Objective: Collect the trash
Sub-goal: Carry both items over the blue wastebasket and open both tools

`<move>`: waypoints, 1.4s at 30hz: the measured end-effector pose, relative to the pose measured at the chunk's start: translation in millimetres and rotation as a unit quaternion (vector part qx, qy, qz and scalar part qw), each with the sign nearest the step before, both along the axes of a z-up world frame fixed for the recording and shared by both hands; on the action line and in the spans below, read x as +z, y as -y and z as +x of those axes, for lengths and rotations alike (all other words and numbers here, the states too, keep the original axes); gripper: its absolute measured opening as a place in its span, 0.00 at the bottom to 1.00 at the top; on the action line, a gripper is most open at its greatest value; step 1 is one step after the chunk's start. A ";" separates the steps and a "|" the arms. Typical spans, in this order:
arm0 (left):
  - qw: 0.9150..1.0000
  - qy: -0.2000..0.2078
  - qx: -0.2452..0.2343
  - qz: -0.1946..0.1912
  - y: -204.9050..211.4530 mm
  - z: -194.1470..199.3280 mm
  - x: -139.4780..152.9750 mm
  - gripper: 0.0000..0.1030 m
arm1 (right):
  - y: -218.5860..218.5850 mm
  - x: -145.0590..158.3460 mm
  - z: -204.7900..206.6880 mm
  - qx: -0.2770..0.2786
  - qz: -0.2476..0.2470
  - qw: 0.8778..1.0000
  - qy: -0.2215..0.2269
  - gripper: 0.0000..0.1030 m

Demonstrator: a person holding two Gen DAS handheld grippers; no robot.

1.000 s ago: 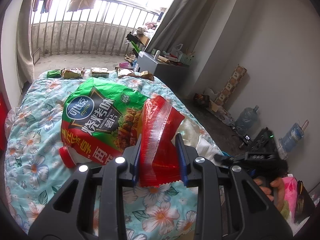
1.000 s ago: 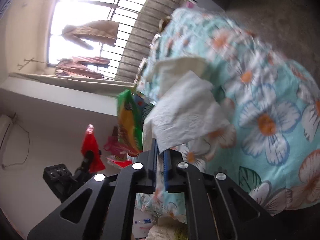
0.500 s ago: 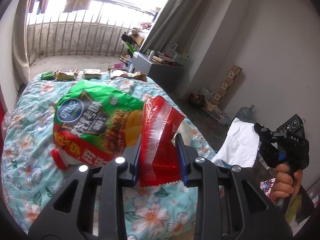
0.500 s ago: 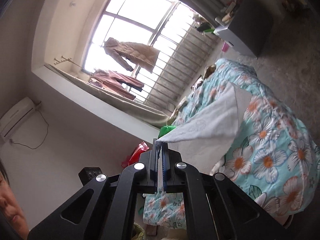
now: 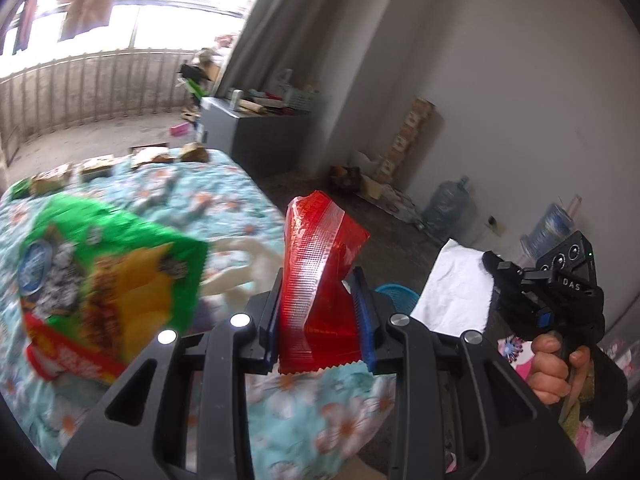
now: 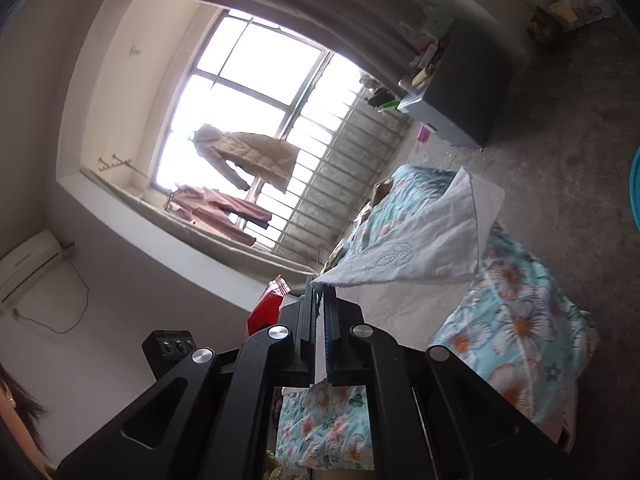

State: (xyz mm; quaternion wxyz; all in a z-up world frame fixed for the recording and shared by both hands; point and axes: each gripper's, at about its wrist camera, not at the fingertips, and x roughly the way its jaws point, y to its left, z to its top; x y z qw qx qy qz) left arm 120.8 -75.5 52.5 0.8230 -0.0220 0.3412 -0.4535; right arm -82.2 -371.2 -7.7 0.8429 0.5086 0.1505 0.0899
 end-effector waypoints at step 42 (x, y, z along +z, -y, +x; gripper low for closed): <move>0.928 -0.105 -0.288 0.210 464.6 -83.3 -166.4 0.29 | 227.8 -220.6 -126.4 -0.299 0.183 0.930 -0.109 0.04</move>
